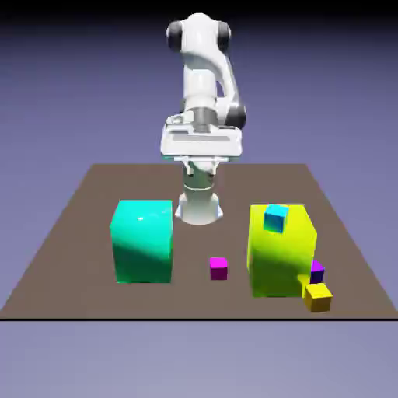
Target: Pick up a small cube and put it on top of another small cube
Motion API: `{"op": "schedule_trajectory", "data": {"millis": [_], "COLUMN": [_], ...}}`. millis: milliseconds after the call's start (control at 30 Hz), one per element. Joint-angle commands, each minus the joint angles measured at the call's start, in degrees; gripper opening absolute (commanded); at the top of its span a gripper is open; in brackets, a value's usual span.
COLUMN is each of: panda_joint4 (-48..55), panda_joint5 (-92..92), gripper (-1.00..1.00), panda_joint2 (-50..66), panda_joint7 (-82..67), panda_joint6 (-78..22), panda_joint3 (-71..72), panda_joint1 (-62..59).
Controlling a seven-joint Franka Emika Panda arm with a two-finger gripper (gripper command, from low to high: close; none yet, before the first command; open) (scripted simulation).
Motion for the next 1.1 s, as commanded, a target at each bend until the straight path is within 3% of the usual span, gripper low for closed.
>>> {"op": "schedule_trajectory", "data": {"millis": [0,600,1033,1067], "panda_joint4": [0.14,2.52,8.80,8.80], "panda_joint5": [-1.81,-33.20,-61.06,-61.06], "gripper": [0.00,0.00,0.00,-1.00], "panda_joint2": [1.85,33.97,49.70,49.70], "panda_joint7": [-2.50,-45.84,-24.59,-24.59], "panda_joint6": [-0.91,-16.69,-12.50,-12.50], "panda_joint3": [1.53,28.06,15.46,15.46], "panda_joint1": [-1.05,-19.26,-13.13,-13.13]}}
